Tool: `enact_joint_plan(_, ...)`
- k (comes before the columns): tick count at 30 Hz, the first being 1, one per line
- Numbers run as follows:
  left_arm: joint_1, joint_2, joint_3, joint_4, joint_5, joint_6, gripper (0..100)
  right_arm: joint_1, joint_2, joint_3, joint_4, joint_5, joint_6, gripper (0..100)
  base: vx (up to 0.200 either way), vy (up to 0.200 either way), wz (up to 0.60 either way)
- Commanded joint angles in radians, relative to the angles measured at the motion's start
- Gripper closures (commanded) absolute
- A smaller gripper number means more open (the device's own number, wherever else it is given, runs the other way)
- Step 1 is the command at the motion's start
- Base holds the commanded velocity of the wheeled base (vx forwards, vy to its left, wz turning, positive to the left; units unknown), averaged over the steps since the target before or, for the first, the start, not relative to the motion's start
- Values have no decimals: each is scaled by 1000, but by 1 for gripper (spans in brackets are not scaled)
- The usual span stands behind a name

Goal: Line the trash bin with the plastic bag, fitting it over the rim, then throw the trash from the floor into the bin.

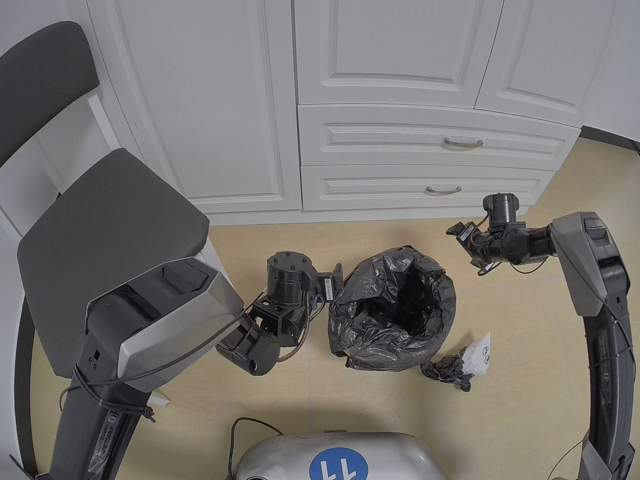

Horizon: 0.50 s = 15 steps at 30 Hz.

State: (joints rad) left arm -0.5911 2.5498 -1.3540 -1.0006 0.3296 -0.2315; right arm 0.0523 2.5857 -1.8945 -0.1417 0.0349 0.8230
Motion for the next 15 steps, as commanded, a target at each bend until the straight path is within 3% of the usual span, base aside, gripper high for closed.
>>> enact_joint_plan(1, -1, -8, 3, 0, -1, 1, 0, -3, -337, 339, -2, 135, -145, 0, 0, 0, 0)
enact_joint_plan(2, -1, -13, 4, 0, -3, 0, 0, 15, -388, 426, -30, 198, -170, 0, 0, 0, 0)
enact_joint_plan(4, -1, -20, 10, -1, -3, 0, 0, 52, -432, 540, -90, 260, -228, 0, 0, 0, 0)
enact_joint_plan(6, -1, -25, 16, -1, -3, 0, 0, 86, -443, 624, -167, 266, -301, 0, 0, 0, 0)
enact_joint_plan(7, -1, -31, 23, -1, -3, 1, 0, 118, -441, 709, -240, 243, -393, 0, 0, 0, 0)
enact_joint_plan(10, -1, -40, 27, 0, -6, 0, 0, 156, -409, 816, -318, 198, -539, 0, 0, 0, 0)
enact_joint_plan(12, -1, -43, 29, 0, -7, 0, 0, 170, -383, 838, -337, 188, -587, 0, 0, 0, 0)
enact_joint_plan(15, -1, -42, 30, 0, -7, 0, 0, 196, -309, 833, -349, 100, -645, 0, 0, 0, 0)
